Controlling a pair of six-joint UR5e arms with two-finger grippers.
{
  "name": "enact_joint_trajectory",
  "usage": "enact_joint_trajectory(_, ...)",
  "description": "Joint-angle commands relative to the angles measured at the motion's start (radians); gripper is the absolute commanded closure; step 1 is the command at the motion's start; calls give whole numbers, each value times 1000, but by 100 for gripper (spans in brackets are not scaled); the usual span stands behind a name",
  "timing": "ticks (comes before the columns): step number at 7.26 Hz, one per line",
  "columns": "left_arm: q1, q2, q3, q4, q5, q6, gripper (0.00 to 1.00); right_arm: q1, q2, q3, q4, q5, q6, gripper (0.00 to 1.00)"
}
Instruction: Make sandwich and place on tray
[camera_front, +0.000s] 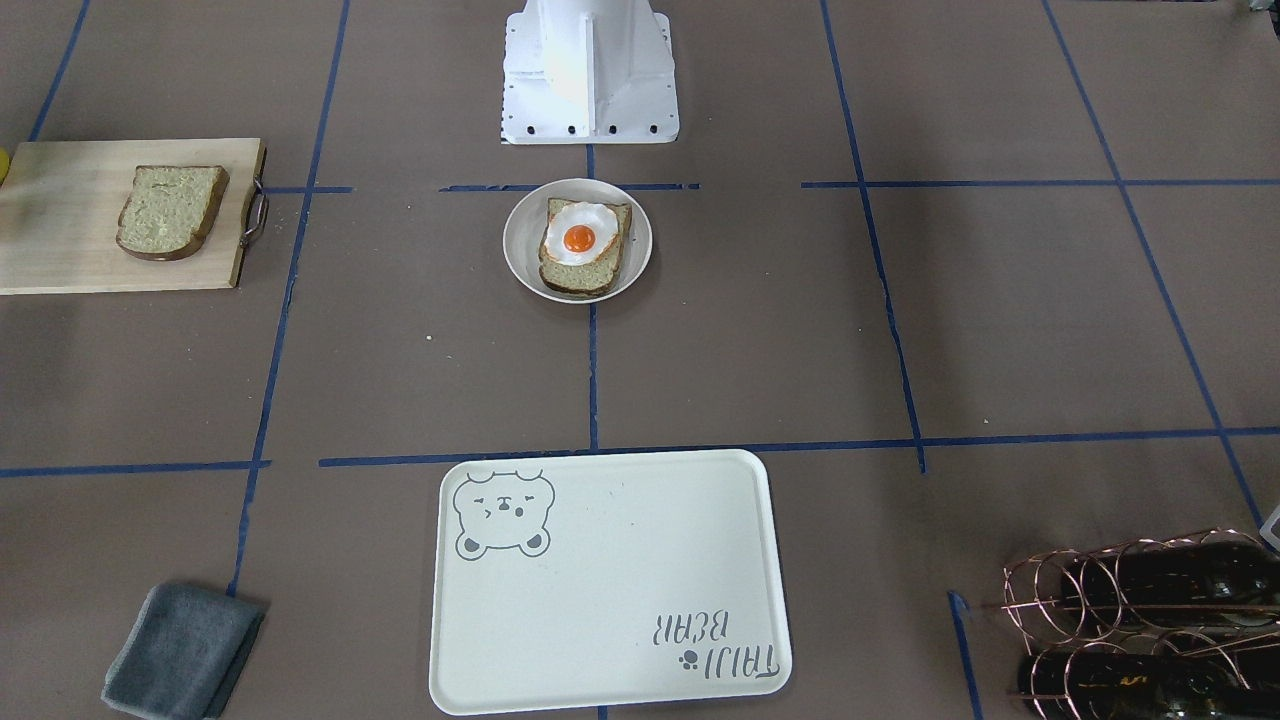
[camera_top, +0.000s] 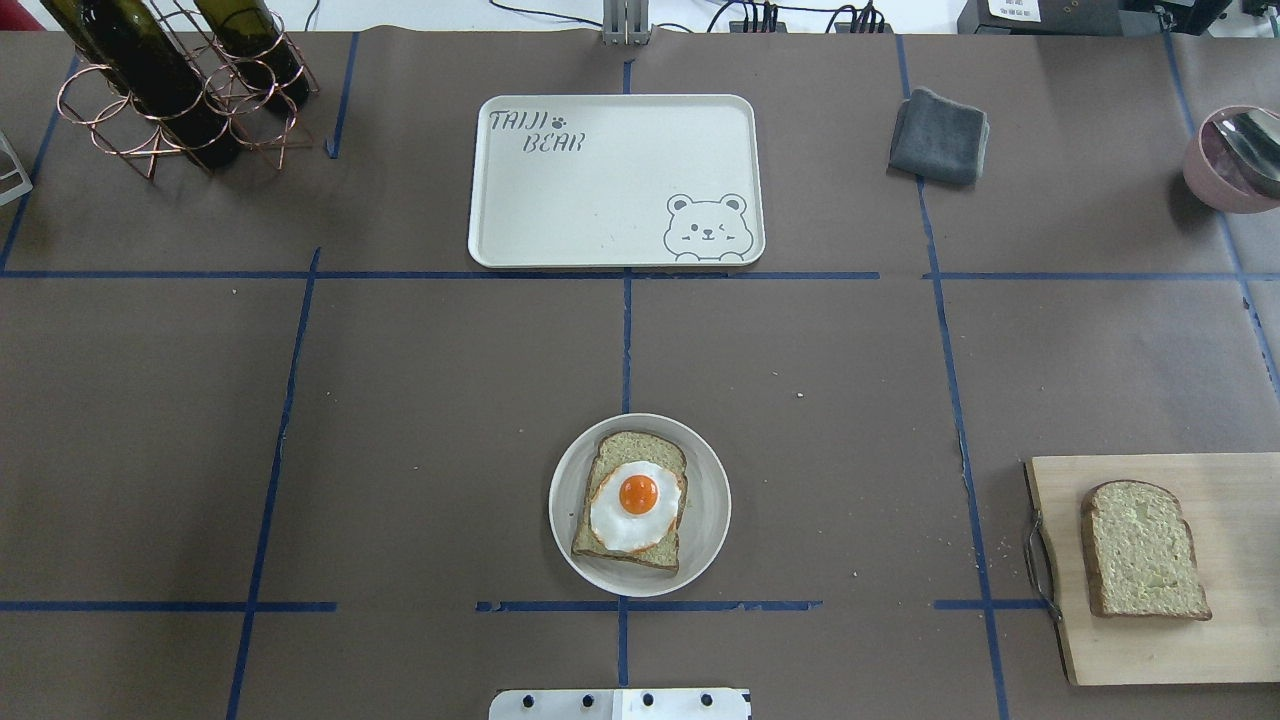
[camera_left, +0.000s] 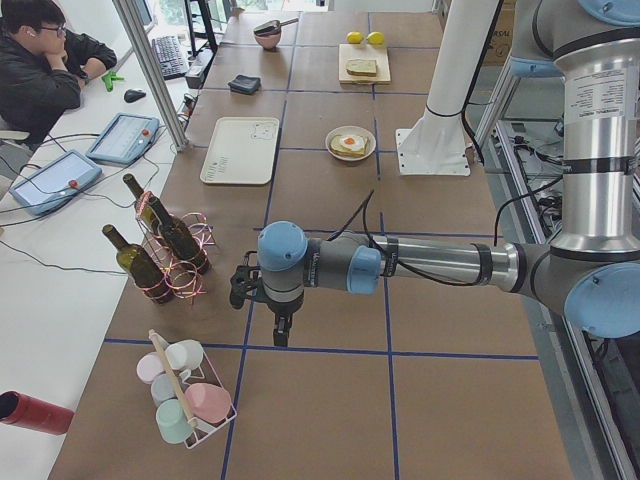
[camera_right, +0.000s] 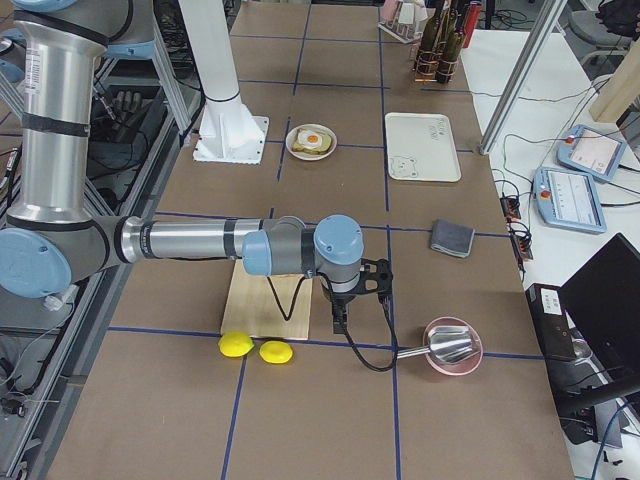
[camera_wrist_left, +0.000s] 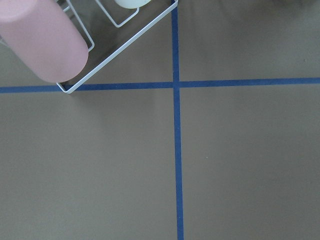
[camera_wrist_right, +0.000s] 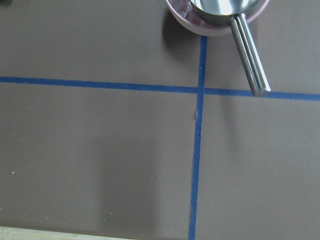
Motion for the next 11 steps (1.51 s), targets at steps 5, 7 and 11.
enact_joint_trajectory(5,56,-97,-12,-80,-3,-196,0,-161,70,-38,154,47,330,0)
enact_joint_trajectory(7,99,-101,-15,-137,-46,-257,0,-259,19,-6,304,40,534,0)
enact_joint_trajectory(11,303,-104,-134,-252,-37,-598,0,-557,-155,179,464,-181,892,0)
